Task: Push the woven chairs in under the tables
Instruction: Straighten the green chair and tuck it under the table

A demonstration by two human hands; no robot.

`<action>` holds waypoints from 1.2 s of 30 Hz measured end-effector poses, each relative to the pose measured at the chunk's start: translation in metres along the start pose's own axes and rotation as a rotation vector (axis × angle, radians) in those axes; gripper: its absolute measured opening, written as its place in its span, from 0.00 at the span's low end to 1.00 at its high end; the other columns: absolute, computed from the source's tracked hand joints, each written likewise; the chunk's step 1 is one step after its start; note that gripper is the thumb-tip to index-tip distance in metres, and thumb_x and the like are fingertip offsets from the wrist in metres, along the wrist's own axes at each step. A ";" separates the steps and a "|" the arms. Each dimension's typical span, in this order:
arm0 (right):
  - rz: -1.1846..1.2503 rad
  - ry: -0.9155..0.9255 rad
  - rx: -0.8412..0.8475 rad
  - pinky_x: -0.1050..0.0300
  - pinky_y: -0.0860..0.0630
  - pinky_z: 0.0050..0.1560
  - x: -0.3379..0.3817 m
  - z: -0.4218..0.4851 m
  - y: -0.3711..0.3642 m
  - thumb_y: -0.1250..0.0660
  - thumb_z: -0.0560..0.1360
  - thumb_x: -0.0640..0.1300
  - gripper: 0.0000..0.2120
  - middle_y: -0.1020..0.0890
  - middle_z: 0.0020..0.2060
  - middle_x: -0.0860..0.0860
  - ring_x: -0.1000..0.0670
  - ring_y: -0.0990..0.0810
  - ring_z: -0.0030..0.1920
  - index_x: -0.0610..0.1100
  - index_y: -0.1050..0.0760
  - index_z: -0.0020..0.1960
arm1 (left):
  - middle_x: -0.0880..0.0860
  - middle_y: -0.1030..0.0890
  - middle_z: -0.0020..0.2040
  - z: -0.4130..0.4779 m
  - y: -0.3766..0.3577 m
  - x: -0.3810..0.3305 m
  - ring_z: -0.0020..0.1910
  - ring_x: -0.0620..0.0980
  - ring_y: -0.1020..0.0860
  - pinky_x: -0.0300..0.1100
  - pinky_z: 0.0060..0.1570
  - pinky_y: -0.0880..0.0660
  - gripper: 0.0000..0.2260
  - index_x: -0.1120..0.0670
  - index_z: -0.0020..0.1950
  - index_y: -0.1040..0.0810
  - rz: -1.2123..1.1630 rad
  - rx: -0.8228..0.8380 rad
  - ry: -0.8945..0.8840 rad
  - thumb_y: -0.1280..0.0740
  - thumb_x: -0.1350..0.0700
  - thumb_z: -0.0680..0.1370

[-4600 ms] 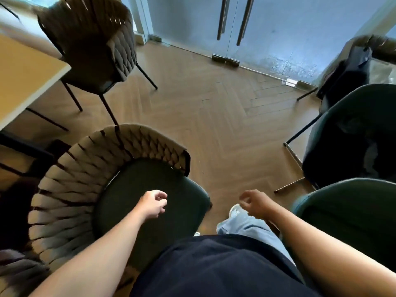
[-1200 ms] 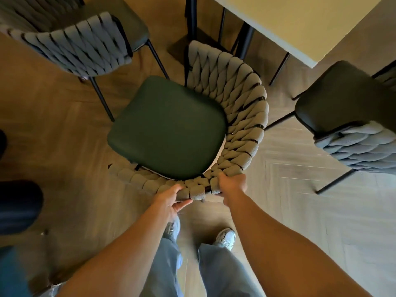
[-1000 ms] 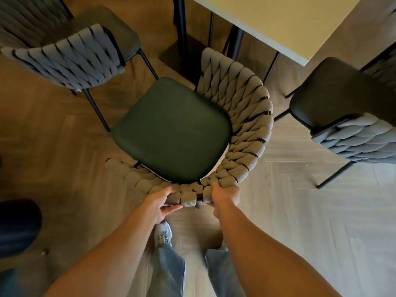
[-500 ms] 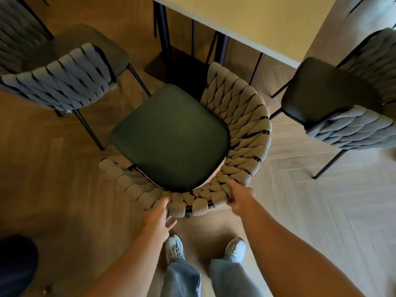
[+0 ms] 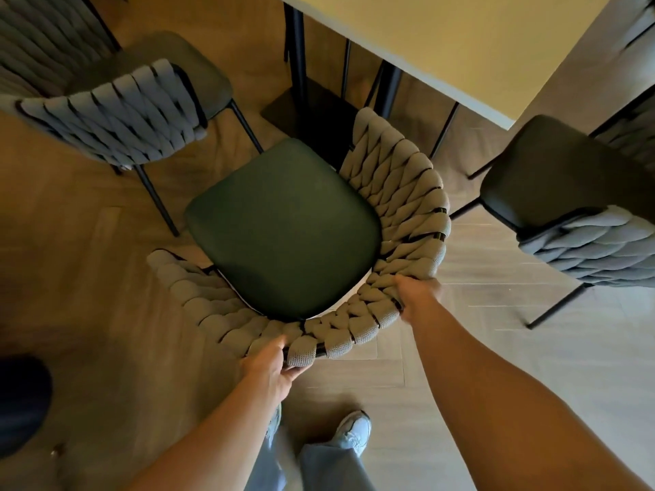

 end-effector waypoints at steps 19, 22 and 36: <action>0.292 -0.200 -0.081 0.39 0.15 0.43 -0.099 -0.099 -0.060 0.19 0.66 0.42 0.22 0.18 0.48 0.46 0.42 0.15 0.47 0.50 0.27 0.52 | 0.66 0.26 0.65 0.000 0.060 -0.161 0.64 0.69 0.26 0.67 0.60 0.25 0.11 0.62 0.61 0.30 0.526 0.026 -0.151 0.35 0.65 0.80; 0.385 -0.258 -0.085 0.36 0.15 0.41 -0.123 -0.122 -0.088 0.19 0.64 0.42 0.26 0.16 0.50 0.43 0.40 0.14 0.47 0.49 0.26 0.58 | 0.67 0.28 0.69 0.007 0.068 -0.196 0.65 0.70 0.26 0.68 0.61 0.26 0.17 0.62 0.69 0.30 0.614 0.034 -0.185 0.34 0.65 0.80; 0.545 -0.373 -0.034 0.34 0.17 0.47 -0.134 -0.165 -0.122 0.24 0.73 0.40 0.14 0.18 0.56 0.38 0.36 0.16 0.53 0.43 0.28 0.53 | 0.59 0.26 0.66 0.010 0.092 -0.193 0.64 0.60 0.26 0.60 0.59 0.23 0.27 0.54 0.71 0.32 0.366 0.054 -0.178 0.26 0.64 0.74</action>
Point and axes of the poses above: each hand's wrist, its own z-axis towards the middle knuckle, its own y-axis out of the back of the hand, x = y × z, the point moved 2 cm from there along z, towards the middle knuckle
